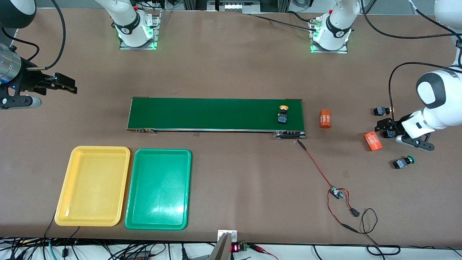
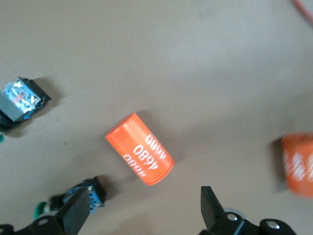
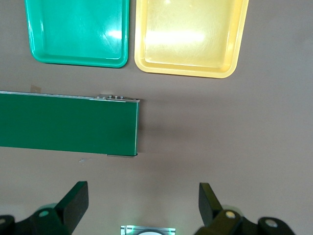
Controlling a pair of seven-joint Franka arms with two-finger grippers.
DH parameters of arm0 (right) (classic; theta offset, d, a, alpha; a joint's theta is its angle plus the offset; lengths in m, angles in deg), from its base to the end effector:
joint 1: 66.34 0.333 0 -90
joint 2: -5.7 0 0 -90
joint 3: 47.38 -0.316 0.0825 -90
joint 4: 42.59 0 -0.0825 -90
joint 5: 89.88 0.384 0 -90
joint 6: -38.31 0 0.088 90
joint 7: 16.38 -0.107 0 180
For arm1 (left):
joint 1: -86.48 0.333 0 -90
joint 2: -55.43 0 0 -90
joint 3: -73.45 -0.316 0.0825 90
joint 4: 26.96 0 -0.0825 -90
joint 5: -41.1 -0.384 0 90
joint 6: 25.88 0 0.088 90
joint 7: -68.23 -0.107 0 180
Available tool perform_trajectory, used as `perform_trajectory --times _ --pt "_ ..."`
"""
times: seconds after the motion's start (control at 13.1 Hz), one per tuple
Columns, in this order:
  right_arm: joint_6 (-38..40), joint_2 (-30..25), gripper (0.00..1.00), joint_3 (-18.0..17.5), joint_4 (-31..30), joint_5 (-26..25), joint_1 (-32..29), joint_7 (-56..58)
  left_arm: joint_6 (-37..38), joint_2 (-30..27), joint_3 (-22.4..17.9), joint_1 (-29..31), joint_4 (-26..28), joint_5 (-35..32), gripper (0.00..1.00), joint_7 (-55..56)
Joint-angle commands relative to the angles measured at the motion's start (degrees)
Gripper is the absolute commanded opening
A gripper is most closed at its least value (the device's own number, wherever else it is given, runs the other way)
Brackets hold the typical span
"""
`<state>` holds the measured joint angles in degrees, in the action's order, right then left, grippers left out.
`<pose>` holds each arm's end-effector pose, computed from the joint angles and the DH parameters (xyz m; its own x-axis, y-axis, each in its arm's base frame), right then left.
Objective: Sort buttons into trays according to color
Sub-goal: 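Move the left gripper back to the buttons beside the belt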
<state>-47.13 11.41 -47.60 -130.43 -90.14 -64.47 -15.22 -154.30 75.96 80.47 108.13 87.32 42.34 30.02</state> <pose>0.5736 0.0203 0.5794 0.9884 0.0560 -0.1411 0.0568 -0.9984 0.0013 0.5747 0.1515 0.2733 0.9220 -0.3840 -0.0500 -0.3768 -0.9193 0.1134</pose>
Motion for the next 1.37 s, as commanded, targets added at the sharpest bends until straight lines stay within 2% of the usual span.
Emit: perform_trajectory --times 0.0,0.15,0.23,0.31,0.38,0.53,0.69,0.84,0.99,1.14,1.3 --pt "0.1 0.09 1.0 0.13 0.74 1.31 0.41 0.94 4.48 -0.23 1.07 1.2 -0.99 -3.61 1.0 -12.53" --pt "-0.07 -0.96 1.0 0.04 -0.83 1.31 0.5 0.77 4.58 -0.41 1.07 1.46 -0.9 -6.5 1.0 -23.25" --pt "-1.21 -2.97 1.0 -0.04 -3.54 1.31 0.5 0.59 4.58 -0.5 1.07 1.73 -0.99 -7.56 1.0 -28.61" --pt "-3.31 -5.77 1.0 -0.05 -7.48 1.31 0.42 0.59 4.4 -0.5 1.07 1.81 -1.17 -8.7 1.0 -34.5" --pt "-7.16 -10.32 1.0 -0.05 -13.96 1.4 0.41 0.33 4.14 -0.5 1.07 2.16 -1.43 -10.28 1.0 -38.65" --pt "-12.97 -18.33 1.0 -0.05 -24.79 1.49 0.41 -0.02 1.52 -0.15 1.07 3.39 -1.43 -11.26 1.0 -41.23" --pt "-16.76 -23.79 1.0 -0.05 -32.45 2.1 0.33 -0.11 -0.17 0.11 1.07 3.57 -0.82 -11.35 1.0 -42.38" --pt "-17.83 -26.27 1.0 -0.05 -35.55 2.36 -0.02 -0.46 -0.34 1.78 1.07 4.97 -0.64 -12.31 1.0 -43.51" --pt "-17.3 -27.42 1.0 0.04 -38.01 7.09 -0.37 -3.52 -2.18 3.45 1.07 5.94 -0.64 -12.67 1.0 -45.09" --pt "-18.0 -27.51 1.0 -0.66 -40.12 7.2 -0.29 -5.72 -4.9 5.56 1.07 7.35 -0.73 -12.67 1.0 -48.34" --pt "-20.45 -27.59 1.0 -4.51 -41.53 6.68 -0.38 -13.61 -5.44 7.67 1.07 7.97 -0.99 -12.67 1.0 -49.5"
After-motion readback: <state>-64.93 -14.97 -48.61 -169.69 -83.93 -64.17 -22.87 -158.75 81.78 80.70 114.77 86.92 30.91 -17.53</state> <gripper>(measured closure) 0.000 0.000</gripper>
